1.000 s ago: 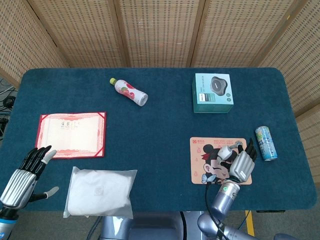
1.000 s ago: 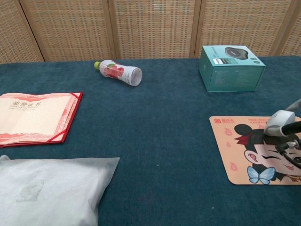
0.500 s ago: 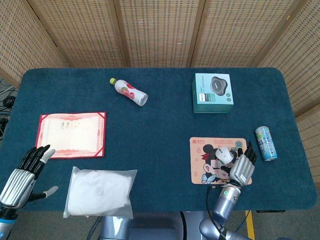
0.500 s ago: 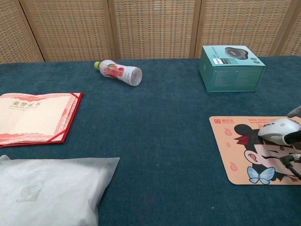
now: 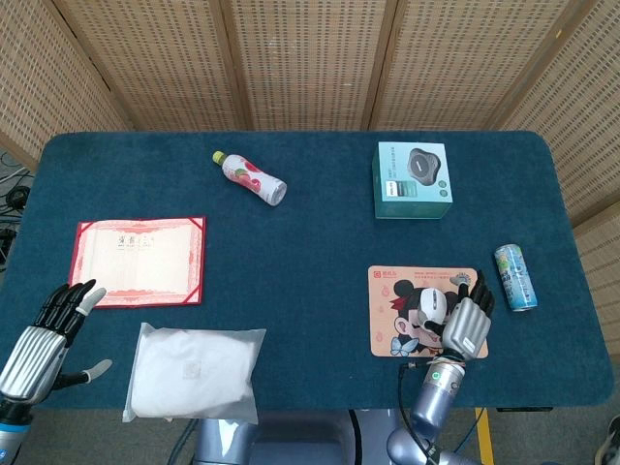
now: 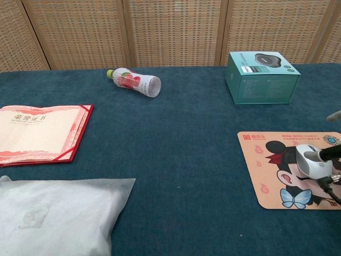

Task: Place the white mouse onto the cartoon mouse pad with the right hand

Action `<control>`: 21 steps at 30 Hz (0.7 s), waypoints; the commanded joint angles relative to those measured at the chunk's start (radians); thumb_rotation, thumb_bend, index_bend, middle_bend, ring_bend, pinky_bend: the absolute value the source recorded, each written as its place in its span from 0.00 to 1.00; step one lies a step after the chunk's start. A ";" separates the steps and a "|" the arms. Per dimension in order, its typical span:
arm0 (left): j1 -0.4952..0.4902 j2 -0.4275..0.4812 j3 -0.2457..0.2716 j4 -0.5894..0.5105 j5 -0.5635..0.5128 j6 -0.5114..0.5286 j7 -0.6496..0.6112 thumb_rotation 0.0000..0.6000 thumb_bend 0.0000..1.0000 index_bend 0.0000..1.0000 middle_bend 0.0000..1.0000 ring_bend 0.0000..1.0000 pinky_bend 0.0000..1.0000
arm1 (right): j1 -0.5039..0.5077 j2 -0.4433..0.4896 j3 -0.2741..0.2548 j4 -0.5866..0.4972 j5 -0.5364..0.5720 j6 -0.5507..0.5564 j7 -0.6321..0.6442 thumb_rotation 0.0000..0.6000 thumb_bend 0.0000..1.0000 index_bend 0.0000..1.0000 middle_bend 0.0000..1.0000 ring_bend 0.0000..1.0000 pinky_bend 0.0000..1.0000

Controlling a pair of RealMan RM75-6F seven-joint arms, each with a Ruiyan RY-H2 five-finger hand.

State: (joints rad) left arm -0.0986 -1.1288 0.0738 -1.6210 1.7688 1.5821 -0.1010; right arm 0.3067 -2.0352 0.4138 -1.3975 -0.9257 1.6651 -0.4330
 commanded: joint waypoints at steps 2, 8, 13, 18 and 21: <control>-0.001 -0.002 0.000 0.001 -0.001 -0.004 0.003 1.00 0.15 0.00 0.00 0.00 0.00 | 0.001 0.038 -0.003 -0.037 -0.028 -0.015 -0.012 1.00 0.00 0.26 0.00 0.00 0.00; -0.002 -0.005 -0.003 0.001 -0.008 -0.009 0.013 1.00 0.15 0.00 0.00 0.00 0.00 | -0.003 0.147 -0.029 -0.132 -0.048 -0.090 -0.045 1.00 0.00 0.26 0.00 0.00 0.00; -0.003 -0.010 -0.008 0.003 -0.018 -0.016 0.027 1.00 0.15 0.00 0.00 0.00 0.00 | -0.007 0.275 -0.061 -0.212 -0.020 -0.205 -0.087 1.00 0.00 0.26 0.00 0.00 0.00; -0.004 -0.018 -0.010 0.006 -0.025 -0.023 0.042 1.00 0.15 0.00 0.00 0.00 0.00 | -0.012 0.357 -0.099 -0.222 -0.055 -0.257 -0.070 1.00 0.00 0.26 0.00 0.00 0.00; -0.005 -0.022 -0.010 0.008 -0.026 -0.028 0.051 1.00 0.15 0.00 0.00 0.00 0.00 | -0.014 0.400 -0.122 -0.214 -0.074 -0.291 -0.057 1.00 0.00 0.26 0.00 0.00 0.00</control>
State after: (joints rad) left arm -0.1034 -1.1497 0.0638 -1.6138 1.7432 1.5555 -0.0519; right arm 0.2948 -1.6546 0.3070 -1.6121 -0.9869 1.3923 -0.4977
